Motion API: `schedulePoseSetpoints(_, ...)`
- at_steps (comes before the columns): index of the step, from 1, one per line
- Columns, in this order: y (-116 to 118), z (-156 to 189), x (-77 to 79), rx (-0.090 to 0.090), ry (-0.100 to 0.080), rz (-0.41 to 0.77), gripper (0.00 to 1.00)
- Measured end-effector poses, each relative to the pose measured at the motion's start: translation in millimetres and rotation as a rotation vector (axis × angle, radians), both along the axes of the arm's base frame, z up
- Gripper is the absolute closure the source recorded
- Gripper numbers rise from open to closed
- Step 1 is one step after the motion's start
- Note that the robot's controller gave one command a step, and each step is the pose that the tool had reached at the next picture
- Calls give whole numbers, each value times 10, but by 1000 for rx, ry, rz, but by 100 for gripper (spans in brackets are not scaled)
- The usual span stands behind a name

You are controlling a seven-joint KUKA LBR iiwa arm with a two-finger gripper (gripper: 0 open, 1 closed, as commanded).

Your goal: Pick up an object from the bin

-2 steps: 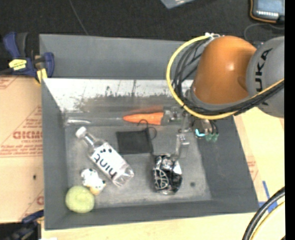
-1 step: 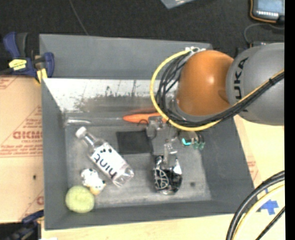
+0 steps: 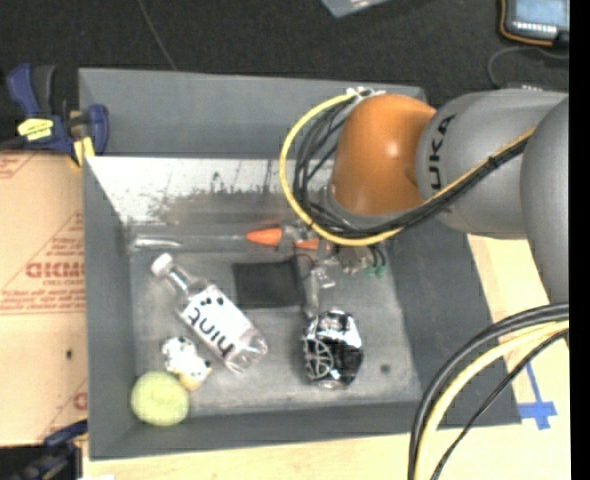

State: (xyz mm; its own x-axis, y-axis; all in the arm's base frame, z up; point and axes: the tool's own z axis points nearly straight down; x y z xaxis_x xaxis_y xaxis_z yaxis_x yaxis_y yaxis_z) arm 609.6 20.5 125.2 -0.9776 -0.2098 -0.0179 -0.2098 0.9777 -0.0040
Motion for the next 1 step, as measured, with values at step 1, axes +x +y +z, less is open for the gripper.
schedulePoseSetpoints(1, 96, -467, 193, 1, 4, -47, 0)
